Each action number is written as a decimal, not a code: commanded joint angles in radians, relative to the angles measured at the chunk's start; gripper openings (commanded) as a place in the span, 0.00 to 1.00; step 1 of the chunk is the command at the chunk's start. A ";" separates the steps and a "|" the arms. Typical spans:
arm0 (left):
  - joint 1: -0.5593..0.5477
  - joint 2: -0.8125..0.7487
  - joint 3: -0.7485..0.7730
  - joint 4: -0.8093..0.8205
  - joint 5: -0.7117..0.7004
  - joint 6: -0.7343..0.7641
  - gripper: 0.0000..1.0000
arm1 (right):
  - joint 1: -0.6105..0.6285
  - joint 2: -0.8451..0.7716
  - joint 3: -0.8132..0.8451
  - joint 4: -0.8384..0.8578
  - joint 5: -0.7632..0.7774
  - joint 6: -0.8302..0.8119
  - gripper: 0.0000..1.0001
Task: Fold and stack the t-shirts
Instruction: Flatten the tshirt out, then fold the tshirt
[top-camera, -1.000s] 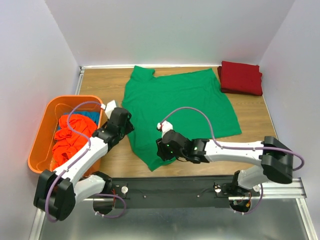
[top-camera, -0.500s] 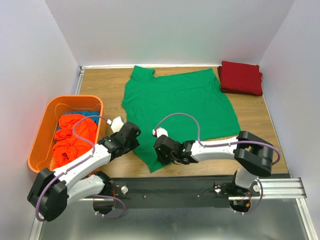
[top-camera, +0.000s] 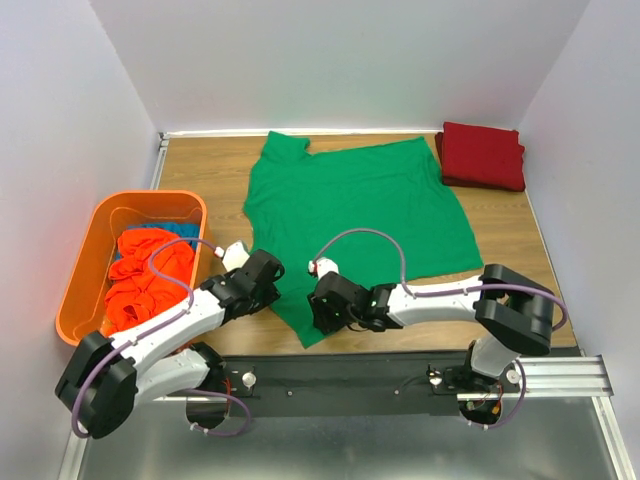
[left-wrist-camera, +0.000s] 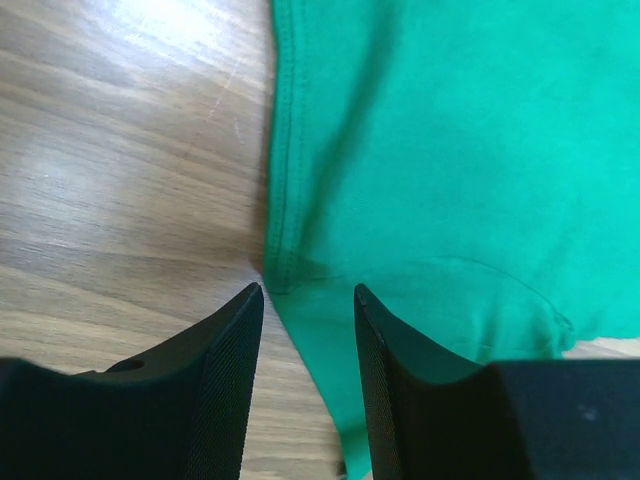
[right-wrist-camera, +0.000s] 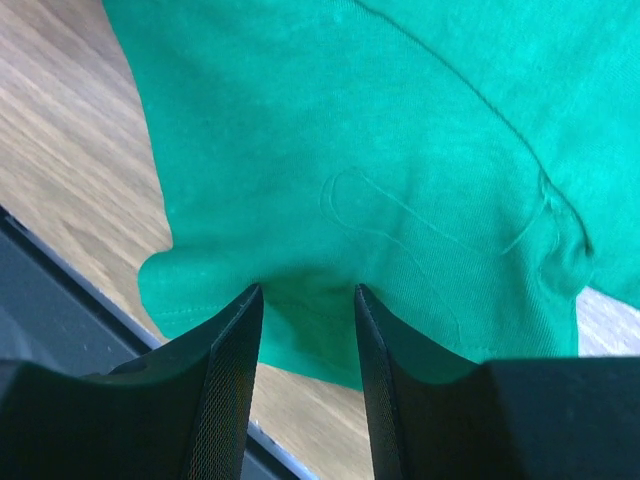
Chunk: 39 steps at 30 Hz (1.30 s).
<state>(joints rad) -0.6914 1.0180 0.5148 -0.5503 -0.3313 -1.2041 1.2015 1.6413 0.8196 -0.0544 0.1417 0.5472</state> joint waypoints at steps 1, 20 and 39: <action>-0.007 0.048 0.001 -0.014 0.004 -0.028 0.49 | 0.009 -0.041 -0.025 -0.030 -0.016 -0.009 0.49; -0.005 0.134 0.013 0.107 -0.072 0.020 0.19 | -0.003 -0.217 -0.057 -0.070 0.143 0.077 0.51; 0.199 0.025 0.085 0.084 -0.107 0.242 0.00 | -0.825 -0.557 -0.278 -0.295 0.013 0.158 0.52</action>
<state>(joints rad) -0.5159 1.0863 0.5823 -0.4725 -0.4114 -1.0157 0.5003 1.1095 0.5636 -0.2916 0.2375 0.6968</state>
